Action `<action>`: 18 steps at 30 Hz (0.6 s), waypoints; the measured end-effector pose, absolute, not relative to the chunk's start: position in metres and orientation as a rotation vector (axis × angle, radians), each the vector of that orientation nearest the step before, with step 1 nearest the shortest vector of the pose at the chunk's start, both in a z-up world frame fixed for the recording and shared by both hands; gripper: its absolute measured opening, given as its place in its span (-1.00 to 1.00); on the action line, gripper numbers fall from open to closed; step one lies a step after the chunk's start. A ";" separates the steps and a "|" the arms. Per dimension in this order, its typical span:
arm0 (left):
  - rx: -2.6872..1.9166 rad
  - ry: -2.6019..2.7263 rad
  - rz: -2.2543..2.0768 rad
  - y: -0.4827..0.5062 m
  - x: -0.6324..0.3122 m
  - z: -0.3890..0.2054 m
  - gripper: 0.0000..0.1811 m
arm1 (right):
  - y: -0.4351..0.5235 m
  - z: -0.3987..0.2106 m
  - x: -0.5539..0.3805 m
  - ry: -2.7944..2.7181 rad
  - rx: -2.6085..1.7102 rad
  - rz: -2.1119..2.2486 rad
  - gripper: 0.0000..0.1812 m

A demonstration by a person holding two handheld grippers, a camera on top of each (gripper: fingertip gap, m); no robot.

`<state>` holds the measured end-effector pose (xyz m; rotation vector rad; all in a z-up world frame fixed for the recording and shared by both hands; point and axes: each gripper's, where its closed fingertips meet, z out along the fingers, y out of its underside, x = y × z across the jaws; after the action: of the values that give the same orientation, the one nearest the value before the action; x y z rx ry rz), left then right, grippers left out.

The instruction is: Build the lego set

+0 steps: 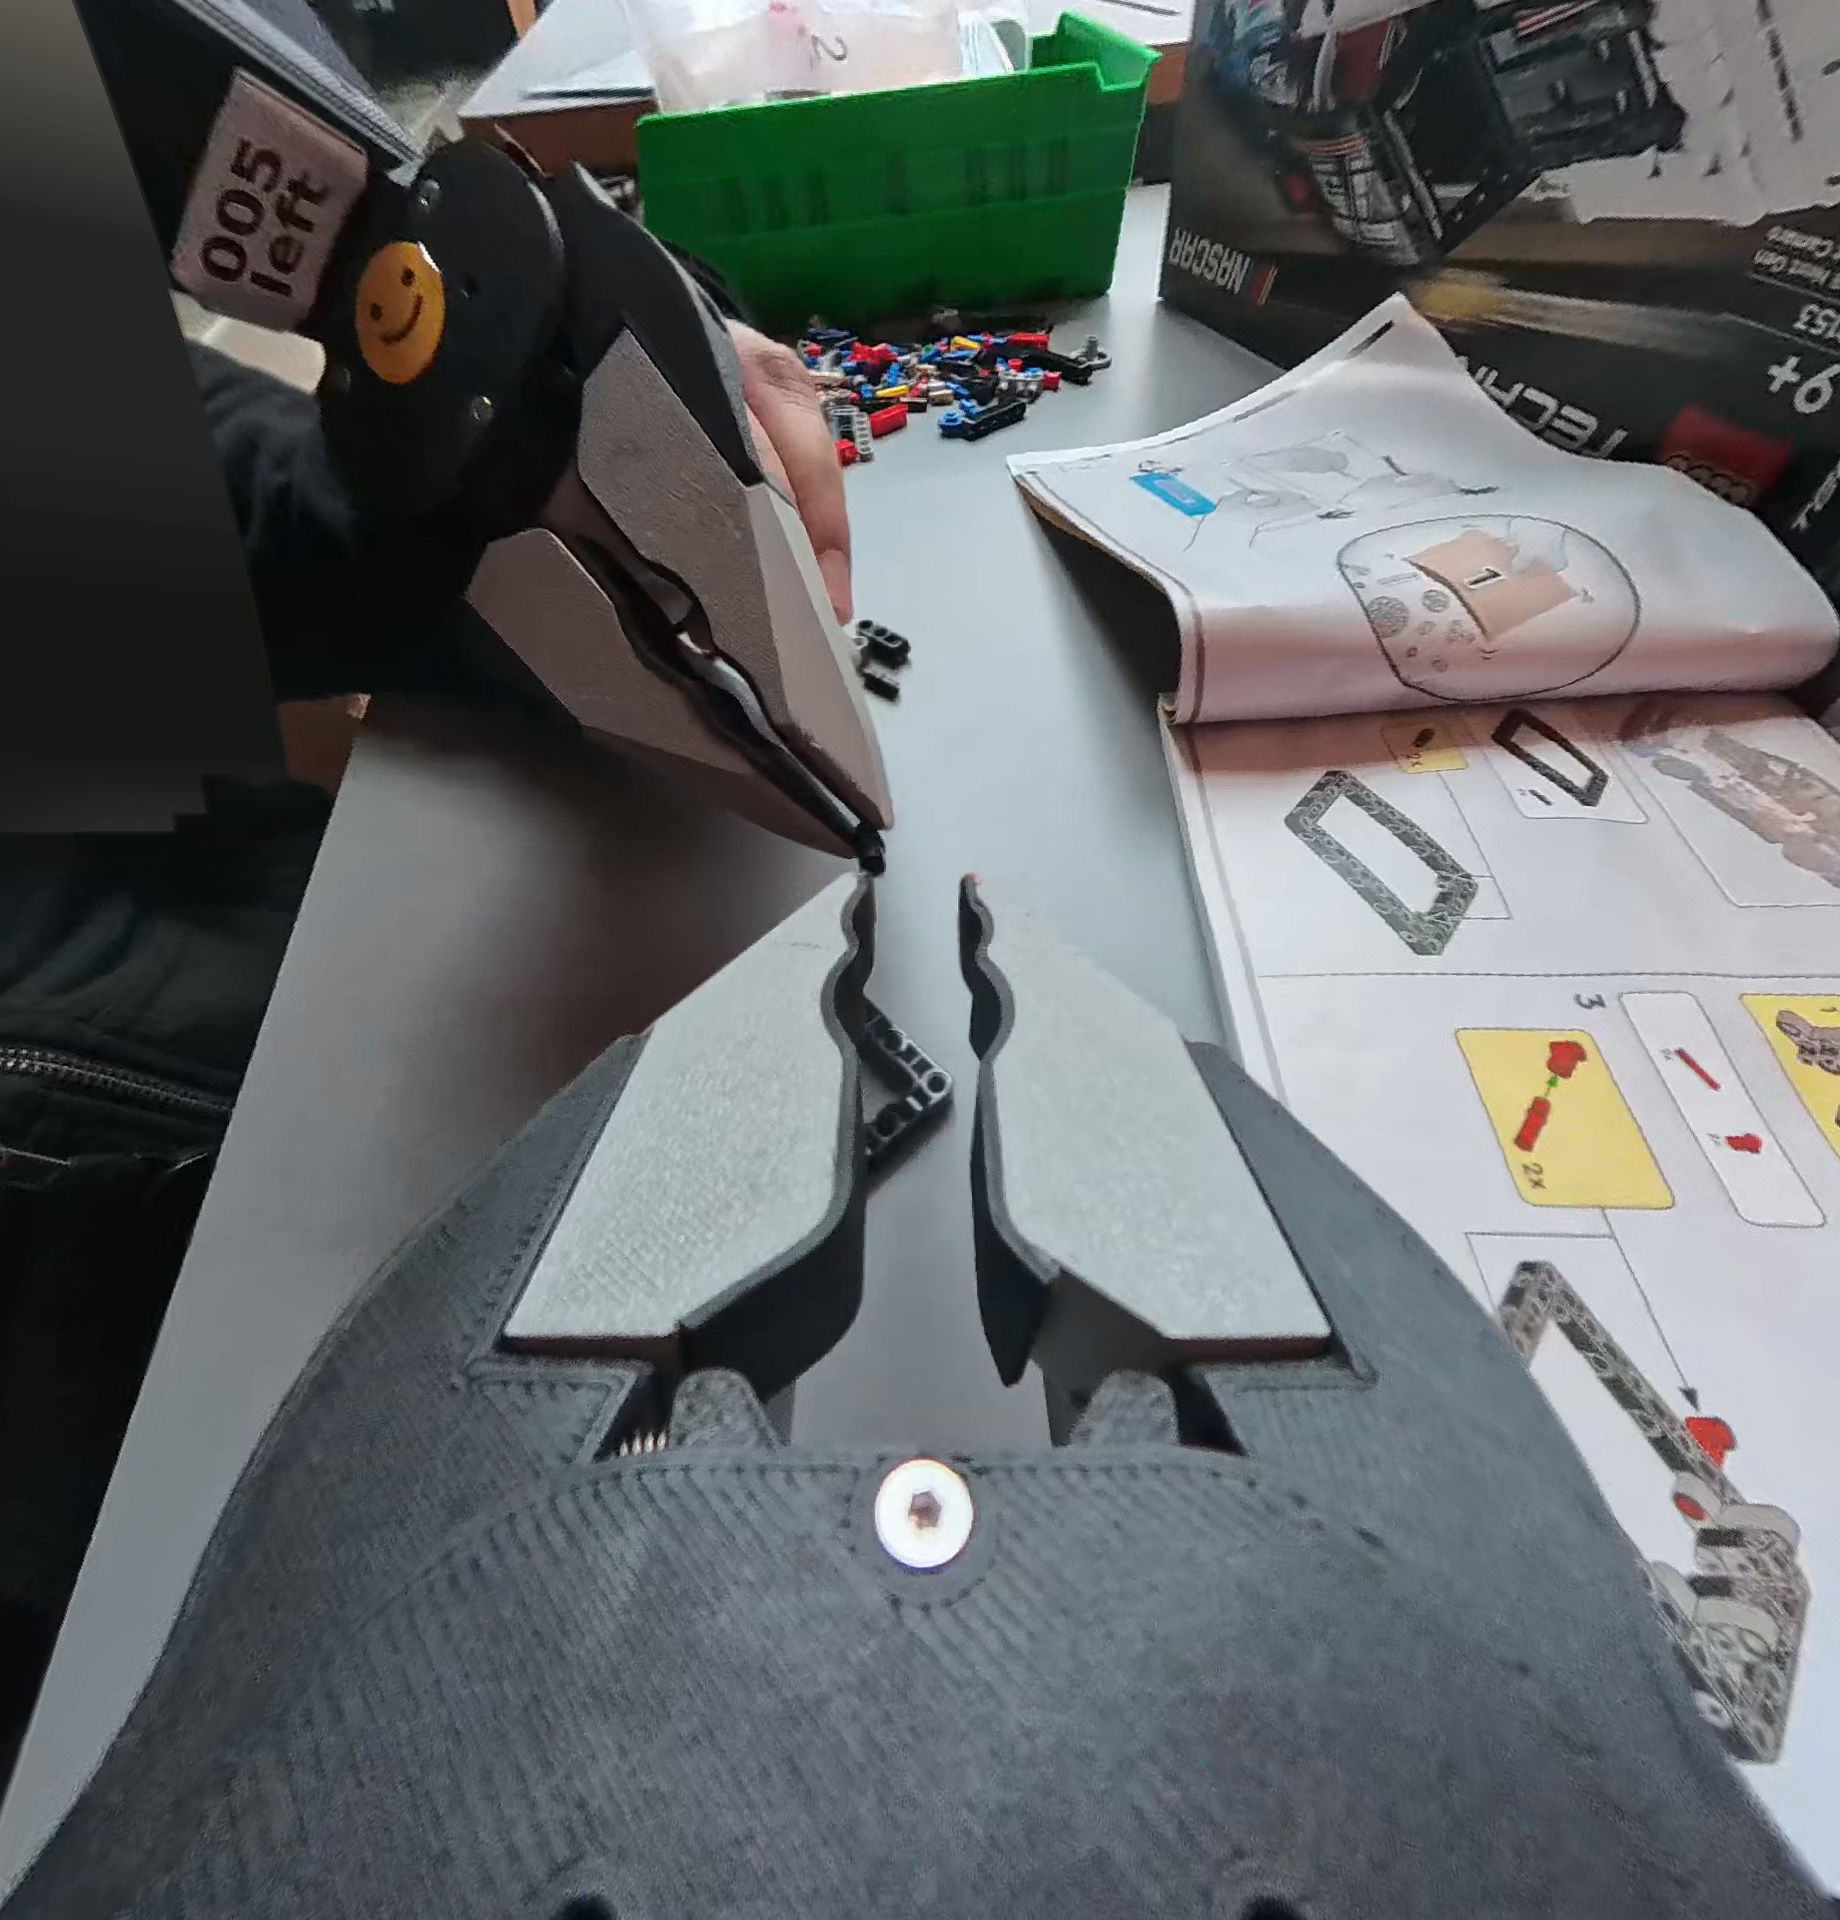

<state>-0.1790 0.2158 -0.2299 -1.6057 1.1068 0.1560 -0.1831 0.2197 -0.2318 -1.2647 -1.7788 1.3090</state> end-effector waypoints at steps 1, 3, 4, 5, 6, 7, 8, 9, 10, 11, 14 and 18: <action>-1.608 1.114 0.170 0.216 -0.178 -0.231 -0.98 | 0.216 -0.232 -0.182 -1.797 -1.247 1.313 -0.92; -1.609 1.127 0.184 0.215 -0.176 -0.233 -0.98 | 0.209 -0.232 -0.179 -1.821 -1.216 1.316 -0.95; -1.611 1.132 0.175 0.214 -0.175 -0.234 -0.98 | 0.207 -0.232 -0.178 -1.828 -1.211 1.322 -0.94; -1.614 1.134 0.174 0.214 -0.175 -0.234 -0.98 | 0.204 -0.232 -0.178 -1.835 -1.206 1.336 -0.92; -1.615 1.139 0.186 0.214 -0.175 -0.235 -0.98 | 0.202 -0.232 -0.178 -1.841 -1.205 1.341 -0.89; -1.615 1.147 0.195 0.213 -0.175 -0.236 -0.98 | 0.202 -0.233 -0.178 -1.845 -1.208 1.339 -0.89; -1.618 1.151 0.199 0.213 -0.175 -0.237 -0.98 | 0.203 -0.234 -0.178 -1.846 -1.214 1.335 -0.91; -1.623 1.155 0.200 0.213 -0.175 -0.238 -0.98 | 0.204 -0.235 -0.179 -1.844 -1.222 1.329 -0.95; -1.629 1.161 0.202 0.213 -0.175 -0.239 -0.98 | 0.205 -0.236 -0.179 -1.843 -1.234 1.326 -0.98; -1.632 1.169 0.207 0.213 -0.174 -0.240 -0.98 | 0.205 -0.238 -0.179 -1.848 -1.247 1.333 -0.98; -1.626 1.187 0.221 0.211 -0.173 -0.241 -0.98 | 0.203 -0.239 -0.179 -1.856 -1.268 1.364 -0.98; -1.625 1.197 0.204 0.209 -0.171 -0.242 -0.98 | 0.200 -0.238 -0.179 -1.857 -1.291 1.413 -0.97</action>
<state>-0.1713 0.2089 -0.2419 -1.6245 1.1966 0.2043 -0.1789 0.2005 -0.2382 -1.2911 -1.8567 1.4130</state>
